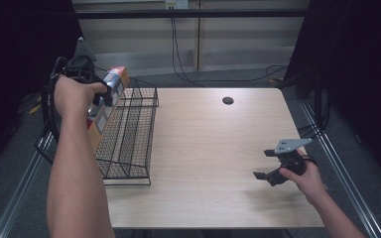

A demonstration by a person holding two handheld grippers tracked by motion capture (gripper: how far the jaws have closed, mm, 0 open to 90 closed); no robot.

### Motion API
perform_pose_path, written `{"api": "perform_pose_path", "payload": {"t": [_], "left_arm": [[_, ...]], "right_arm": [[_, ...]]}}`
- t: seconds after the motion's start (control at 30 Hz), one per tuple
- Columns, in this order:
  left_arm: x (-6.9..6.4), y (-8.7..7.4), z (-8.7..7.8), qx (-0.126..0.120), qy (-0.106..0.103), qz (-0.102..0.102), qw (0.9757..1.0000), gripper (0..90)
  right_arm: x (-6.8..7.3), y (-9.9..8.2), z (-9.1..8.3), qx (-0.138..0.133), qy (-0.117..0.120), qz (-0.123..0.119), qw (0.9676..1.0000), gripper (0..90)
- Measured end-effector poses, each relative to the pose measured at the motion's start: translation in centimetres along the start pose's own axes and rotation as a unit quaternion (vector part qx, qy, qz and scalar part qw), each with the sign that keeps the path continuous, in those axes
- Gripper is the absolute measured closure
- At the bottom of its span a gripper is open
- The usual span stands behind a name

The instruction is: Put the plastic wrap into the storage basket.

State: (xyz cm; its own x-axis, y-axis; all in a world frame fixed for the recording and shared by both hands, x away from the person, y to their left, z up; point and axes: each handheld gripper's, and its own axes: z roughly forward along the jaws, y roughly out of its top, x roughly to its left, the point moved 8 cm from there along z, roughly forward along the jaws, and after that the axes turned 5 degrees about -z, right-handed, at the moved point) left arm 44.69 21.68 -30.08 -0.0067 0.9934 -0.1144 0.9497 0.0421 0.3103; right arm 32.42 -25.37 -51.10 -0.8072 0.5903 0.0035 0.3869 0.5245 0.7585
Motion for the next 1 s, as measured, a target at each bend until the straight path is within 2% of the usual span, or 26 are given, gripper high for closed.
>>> {"api": "perform_pose_path", "payload": {"t": [0.03, 0.07, 0.13, 0.17, 0.27, 0.33, 0.53, 0.63, 0.87, 0.93, 1.0], "left_arm": [[0.4, 0.0, 0.0, -0.001, 0.006, 0.008, 0.9999, 43.9], [0.4, 0.0, 0.0, -0.003, 0.002, -0.005, 1.0, 44.0], [0.9, -0.1, -0.1, -0.001, 0.008, -0.003, 1.0, 43.9], [0.9, -0.1, -0.1, -0.004, 0.009, -0.013, 0.9999, 44.0], [1.6, -0.1, -0.2, -0.008, 0.012, -0.01, 0.9999, 43.9], [1.7, -0.1, -0.3, -0.01, 0.012, -0.022, 0.9996, 43.9], [2.4, -0.2, -0.2, -0.012, 0.019, -0.018, 0.9996, 43.9], [2.4, -0.3, 0.0, -0.014, 0.01, -0.025, 0.9995, 43.8], [2.8, -0.4, 0.2, -0.012, 0.013, -0.034, 0.9993, 43.8], [3.0, -0.4, 0.1, -0.01, 0.014, -0.027, 0.9995, 43.8], [3.1, -0.4, 0.1, -0.012, 0.014, -0.031, 0.9993, 43.8]], "right_arm": [[0.0, 0.0, 0.0, 0.002, 0.0, 0.0, 1.0, 2.9], [0.0, 0.0, 0.0, 0.0, 0.0, -0.001, 1.0, 2.9], [0.0, 0.0, 0.0, 0.001, 0.001, -0.002, 1.0, 2.9], [0.0, 0.0, 0.0, 0.001, 0.001, 0.0, 1.0, 2.8], [0.0, 0.0, 0.0, 0.0, -0.002, 0.0, 1.0, 2.9], [-0.1, 0.0, 0.0, 0.0, -0.004, 0.001, 1.0, 2.9], [0.0, 0.0, 0.0, 0.0, -0.003, 0.001, 1.0, 2.9], [0.0, 0.0, 0.0, -0.001, -0.001, 0.0, 1.0, 2.9], [-0.1, 0.0, 0.0, -0.001, -0.002, 0.0, 1.0, 2.9], [0.0, 0.0, 0.0, 0.0, -0.001, 0.001, 1.0, 2.9], [0.0, 0.0, 0.0, -0.001, -0.002, 0.0, 1.0, 2.9]]}}
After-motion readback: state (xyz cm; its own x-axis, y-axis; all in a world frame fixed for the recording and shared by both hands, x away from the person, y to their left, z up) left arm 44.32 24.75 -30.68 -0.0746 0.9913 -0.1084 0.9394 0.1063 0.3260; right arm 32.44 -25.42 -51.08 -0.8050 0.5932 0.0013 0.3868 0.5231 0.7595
